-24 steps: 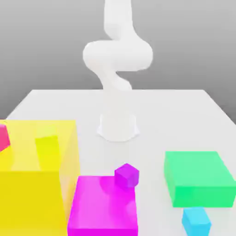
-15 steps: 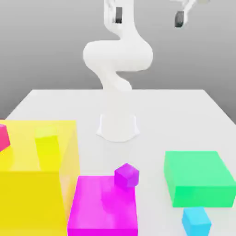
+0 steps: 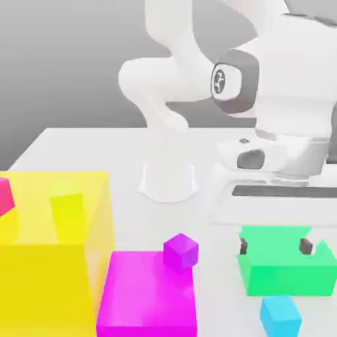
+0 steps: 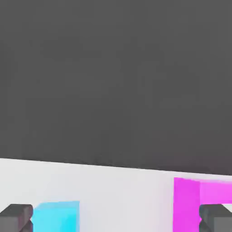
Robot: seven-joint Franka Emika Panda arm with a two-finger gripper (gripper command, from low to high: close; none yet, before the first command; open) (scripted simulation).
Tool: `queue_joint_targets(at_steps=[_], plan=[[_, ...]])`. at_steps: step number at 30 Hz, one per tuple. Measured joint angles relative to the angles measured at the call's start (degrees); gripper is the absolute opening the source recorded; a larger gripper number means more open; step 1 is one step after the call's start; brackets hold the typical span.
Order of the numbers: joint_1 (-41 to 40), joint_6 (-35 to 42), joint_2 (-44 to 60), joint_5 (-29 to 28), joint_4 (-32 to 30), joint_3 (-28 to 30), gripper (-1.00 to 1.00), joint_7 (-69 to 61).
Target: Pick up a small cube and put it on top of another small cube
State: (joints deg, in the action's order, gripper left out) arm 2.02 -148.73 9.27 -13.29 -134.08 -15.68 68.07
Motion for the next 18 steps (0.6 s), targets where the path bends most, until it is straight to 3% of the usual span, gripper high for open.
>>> queue_joint_targets(at_steps=[5, 9, 10, 18], plan=[[2.13, -4.02, 9.69, 0.42, -0.33, -1.04, 0.0, 1.92], [5.04, -9.98, 18.1, -3.59, 1.33, 2.34, 0.0, 5.14], [5.54, -10.82, 19.19, -4.14, 1.57, 2.95, -1.0, 5.56], [4.79, -9.62, 17.49, -3.28, 1.16, 2.0, -1.0, 4.96]])
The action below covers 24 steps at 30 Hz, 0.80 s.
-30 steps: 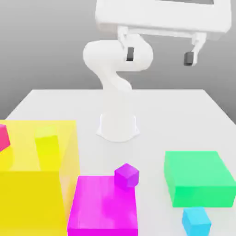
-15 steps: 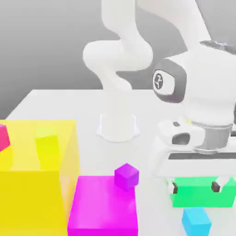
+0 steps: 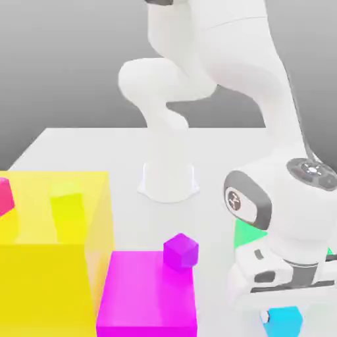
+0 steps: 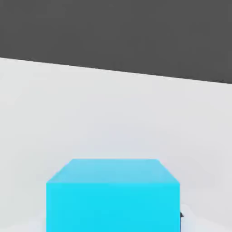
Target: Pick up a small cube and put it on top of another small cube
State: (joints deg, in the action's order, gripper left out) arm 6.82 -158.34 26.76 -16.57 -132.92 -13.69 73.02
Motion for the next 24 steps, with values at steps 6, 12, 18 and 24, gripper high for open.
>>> queue_joint_targets(at_steps=[6, 12, 18, 24], plan=[[-4.88, 10.45, -11.58, 4.8, -1.25, -0.46, -1.0, -2.11], [-13.7, 23.39, -23.37, 7.69, -0.06, 6.13, -1.0, -0.22], [-21.71, 36.02, -35.72, 12.82, 1.06, 11.13, -1.0, 0.25], [-25.08, 37.27, -40.8, 16.26, -2.17, 15.49, -1.0, 0.23]])
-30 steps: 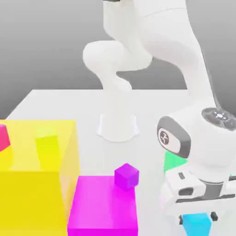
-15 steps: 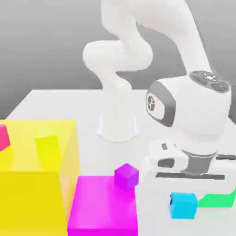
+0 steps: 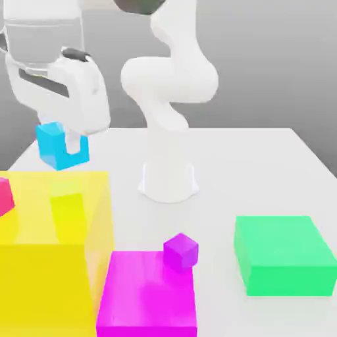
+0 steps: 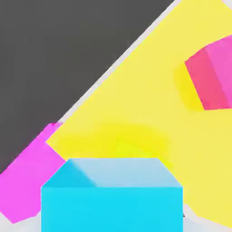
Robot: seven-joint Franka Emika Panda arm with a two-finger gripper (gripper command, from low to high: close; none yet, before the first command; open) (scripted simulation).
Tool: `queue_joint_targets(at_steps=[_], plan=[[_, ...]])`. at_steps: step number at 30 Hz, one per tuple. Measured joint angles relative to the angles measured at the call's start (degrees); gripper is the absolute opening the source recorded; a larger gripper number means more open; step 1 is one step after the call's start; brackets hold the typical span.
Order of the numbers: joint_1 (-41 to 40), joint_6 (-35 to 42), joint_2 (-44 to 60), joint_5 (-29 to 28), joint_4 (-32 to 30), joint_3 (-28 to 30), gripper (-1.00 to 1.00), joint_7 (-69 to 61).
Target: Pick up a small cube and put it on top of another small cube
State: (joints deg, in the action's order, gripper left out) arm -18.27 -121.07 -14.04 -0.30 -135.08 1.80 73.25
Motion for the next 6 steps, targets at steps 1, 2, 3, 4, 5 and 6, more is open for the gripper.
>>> queue_joint_targets(at_steps=[1, 2, 3, 4, 5, 6], plan=[[-0.1, -2.19, 0.73, 0.09, -1.44, 0.04, 1.0, -0.04], [-0.1, -2.19, 0.73, 0.09, -1.44, 0.04, 1.0, -0.04], [-0.1, -2.19, 0.73, 0.09, -1.44, 0.04, 1.0, -0.04], [-0.1, -2.19, 0.73, 0.09, -1.44, 0.04, 1.0, -0.04], [-0.1, -2.19, 0.73, 0.09, -1.44, 0.04, 1.0, -0.04], [-0.1, -2.19, 0.73, 0.09, -1.44, 0.04, 1.0, -0.04]])
